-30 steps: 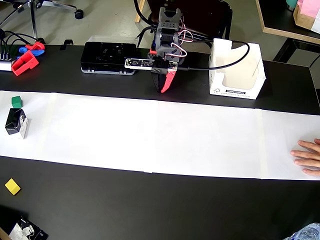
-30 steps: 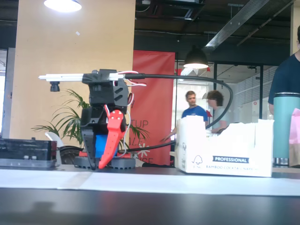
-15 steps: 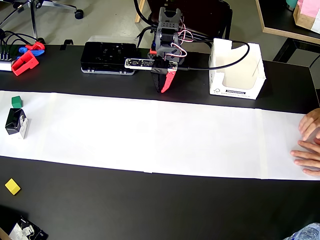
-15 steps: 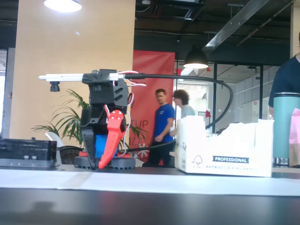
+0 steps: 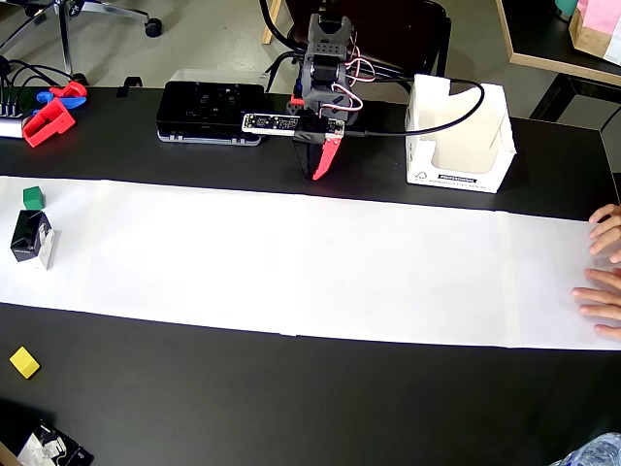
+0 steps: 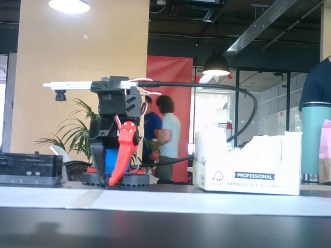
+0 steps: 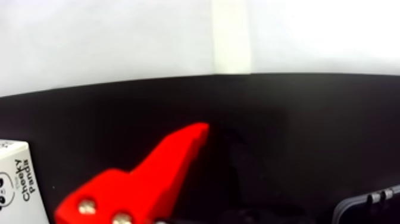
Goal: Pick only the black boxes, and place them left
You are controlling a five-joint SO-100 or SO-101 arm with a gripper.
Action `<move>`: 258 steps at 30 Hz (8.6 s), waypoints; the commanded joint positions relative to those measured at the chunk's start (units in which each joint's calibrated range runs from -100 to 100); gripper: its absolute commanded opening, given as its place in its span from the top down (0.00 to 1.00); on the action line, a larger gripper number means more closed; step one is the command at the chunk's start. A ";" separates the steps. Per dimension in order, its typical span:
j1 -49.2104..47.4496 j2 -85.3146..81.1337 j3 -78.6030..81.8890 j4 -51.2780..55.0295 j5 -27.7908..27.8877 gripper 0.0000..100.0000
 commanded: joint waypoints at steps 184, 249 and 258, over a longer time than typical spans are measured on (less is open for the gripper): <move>-76.63 57.22 -87.16 7.37 -36.01 0.93; 6.09 51.53 -97.35 20.88 11.41 0.52; 14.32 62.75 -89.73 3.39 12.36 0.52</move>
